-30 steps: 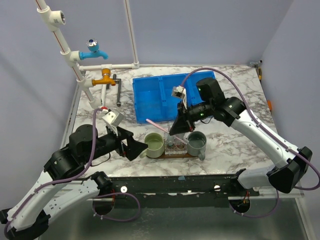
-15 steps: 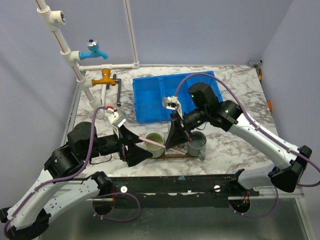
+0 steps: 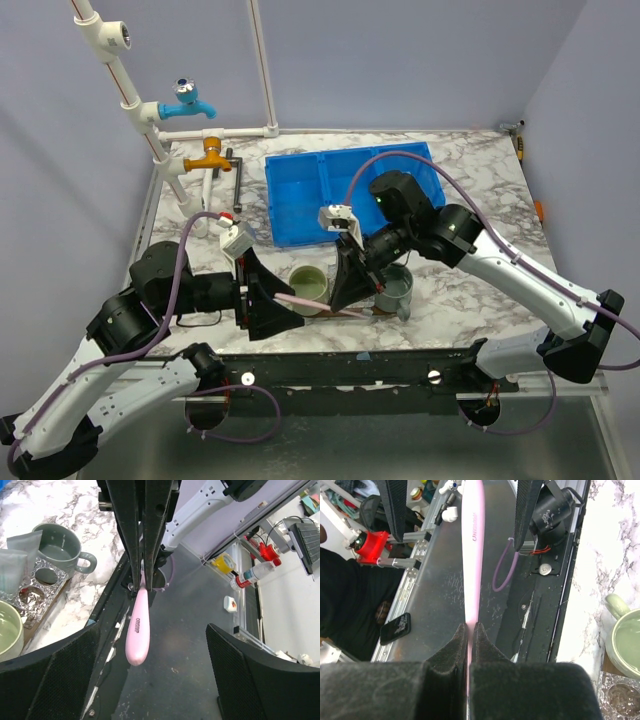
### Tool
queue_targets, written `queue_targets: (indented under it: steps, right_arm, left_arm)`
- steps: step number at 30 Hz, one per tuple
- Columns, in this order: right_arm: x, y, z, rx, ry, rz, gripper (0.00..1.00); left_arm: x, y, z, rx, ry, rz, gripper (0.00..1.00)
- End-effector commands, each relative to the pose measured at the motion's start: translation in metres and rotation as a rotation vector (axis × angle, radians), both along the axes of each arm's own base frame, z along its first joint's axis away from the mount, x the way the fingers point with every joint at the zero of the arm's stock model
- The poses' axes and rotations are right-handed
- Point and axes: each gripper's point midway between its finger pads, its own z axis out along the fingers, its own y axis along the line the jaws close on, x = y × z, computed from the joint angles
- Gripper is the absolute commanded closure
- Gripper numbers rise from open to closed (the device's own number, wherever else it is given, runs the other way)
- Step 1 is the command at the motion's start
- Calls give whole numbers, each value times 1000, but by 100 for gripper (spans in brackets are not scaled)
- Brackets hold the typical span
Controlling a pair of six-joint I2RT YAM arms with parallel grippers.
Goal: Prepare toiletry sets of a toothbrush and toothpaste on the tray
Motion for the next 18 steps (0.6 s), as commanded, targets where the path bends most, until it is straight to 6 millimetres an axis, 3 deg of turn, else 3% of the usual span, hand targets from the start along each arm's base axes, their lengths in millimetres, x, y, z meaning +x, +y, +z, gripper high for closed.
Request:
queue_targets:
  steps: [1,8,14,18]
  right_arm:
    - [-12,-1,7,13,-1,59,100]
    - [-15,0,6,4,-9,62,100]
    - [-15,1,6,-1,-13,58,100]
    - [-14,2,6,-5,-13,48,100]
  left_arm:
    - [-11,0,19,-45,-13,-56,18]
    - [-8,-2,18,-31,-6,-53,31]
    - [-5,-3,13,-14,-1,-47,50]
    - [-3,-2,11,-1,-3,-34,54]
